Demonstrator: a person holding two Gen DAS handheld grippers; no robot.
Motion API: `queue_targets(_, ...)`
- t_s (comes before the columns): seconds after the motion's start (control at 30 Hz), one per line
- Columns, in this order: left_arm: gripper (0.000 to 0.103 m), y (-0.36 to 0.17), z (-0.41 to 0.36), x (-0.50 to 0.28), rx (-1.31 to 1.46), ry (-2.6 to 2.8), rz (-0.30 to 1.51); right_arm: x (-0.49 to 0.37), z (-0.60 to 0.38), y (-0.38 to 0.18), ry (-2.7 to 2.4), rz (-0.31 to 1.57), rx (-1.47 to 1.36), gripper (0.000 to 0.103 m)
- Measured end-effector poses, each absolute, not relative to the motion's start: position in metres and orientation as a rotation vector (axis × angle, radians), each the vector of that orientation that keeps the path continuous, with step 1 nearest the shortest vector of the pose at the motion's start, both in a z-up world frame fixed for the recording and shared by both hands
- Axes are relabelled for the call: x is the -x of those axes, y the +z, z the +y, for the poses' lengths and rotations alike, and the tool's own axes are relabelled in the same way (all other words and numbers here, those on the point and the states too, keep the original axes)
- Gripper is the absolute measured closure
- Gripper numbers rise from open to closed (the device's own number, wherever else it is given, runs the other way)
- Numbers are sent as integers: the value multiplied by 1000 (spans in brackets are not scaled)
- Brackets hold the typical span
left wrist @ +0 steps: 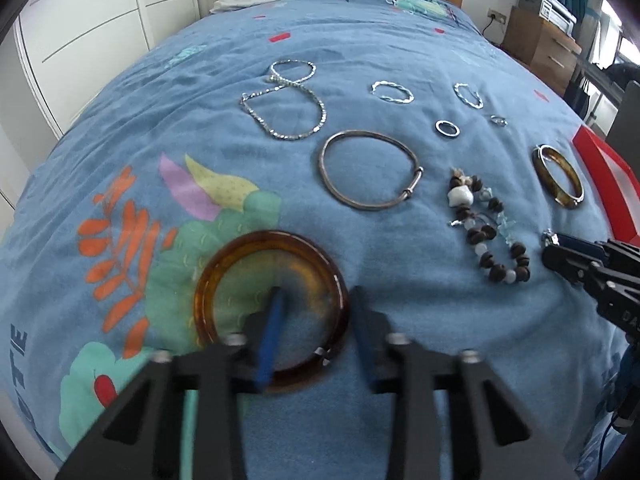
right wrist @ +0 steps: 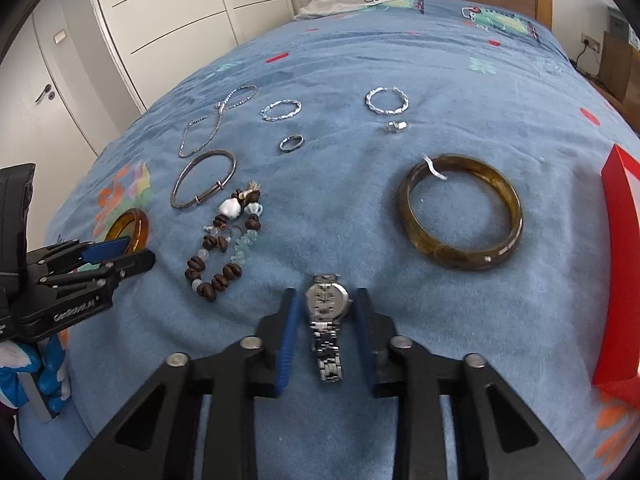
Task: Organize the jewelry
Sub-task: 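Grasp the silver watch with the right tool while the left tool grasps the amber bangle, then carry the watch and amber bangle into the red box and open both tools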
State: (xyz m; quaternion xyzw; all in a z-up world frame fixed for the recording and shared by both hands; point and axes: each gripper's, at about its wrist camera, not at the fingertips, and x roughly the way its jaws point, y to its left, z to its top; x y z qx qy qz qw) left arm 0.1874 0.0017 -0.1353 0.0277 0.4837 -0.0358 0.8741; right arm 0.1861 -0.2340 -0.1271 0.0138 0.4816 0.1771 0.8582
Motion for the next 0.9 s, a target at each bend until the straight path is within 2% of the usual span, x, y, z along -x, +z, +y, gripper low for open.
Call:
queue_targets(0.07,93,-134,-2,-187,-72,-71,1008,-183,-237,-127,385,1013,-48,77)
queue_targets(0.6,94,-93,-12,-151,-12,-112,972,-128,-266,-85,360,943,-104,78)
queue_targets(0.9,94,-47,-90,-138,-6,-325,925,-99,-327,-39,261,863,-98,78)
